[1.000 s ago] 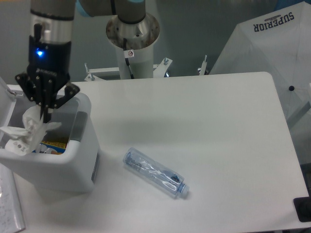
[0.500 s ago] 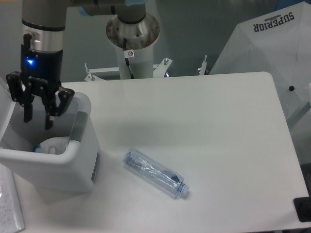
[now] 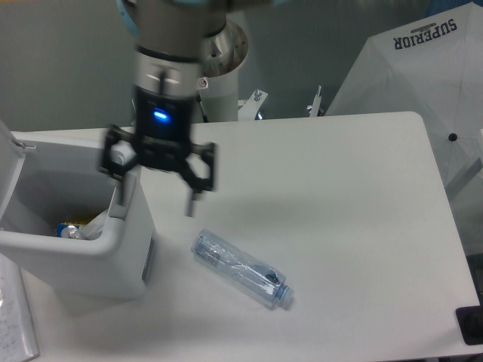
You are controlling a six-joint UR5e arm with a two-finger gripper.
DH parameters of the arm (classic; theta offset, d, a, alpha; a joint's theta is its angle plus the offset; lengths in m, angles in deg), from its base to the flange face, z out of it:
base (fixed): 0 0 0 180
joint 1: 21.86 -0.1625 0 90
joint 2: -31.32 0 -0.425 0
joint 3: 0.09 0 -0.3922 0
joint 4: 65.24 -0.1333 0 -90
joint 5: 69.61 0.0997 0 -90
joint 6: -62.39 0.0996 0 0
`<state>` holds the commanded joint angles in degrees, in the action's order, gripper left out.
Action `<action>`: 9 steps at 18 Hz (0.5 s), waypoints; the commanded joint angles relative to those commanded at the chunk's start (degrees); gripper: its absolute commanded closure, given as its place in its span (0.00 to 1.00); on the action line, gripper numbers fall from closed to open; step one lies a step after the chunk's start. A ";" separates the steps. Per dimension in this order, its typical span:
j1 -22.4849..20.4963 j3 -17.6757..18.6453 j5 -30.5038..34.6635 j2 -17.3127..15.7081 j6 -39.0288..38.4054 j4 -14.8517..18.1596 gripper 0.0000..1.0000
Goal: Place the trash in the trash can
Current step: 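Move the open gripper back over the clear plastic bottle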
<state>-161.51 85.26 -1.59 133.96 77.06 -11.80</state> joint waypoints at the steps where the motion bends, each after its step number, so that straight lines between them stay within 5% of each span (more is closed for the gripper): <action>1: -0.97 -0.27 0.17 1.06 -0.09 0.35 0.00; 6: -3.53 -1.40 3.94 6.68 -1.85 3.16 0.00; 9: -3.53 -5.44 6.76 10.46 -3.68 9.21 0.00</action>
<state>-165.03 79.82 5.17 144.42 73.38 -2.60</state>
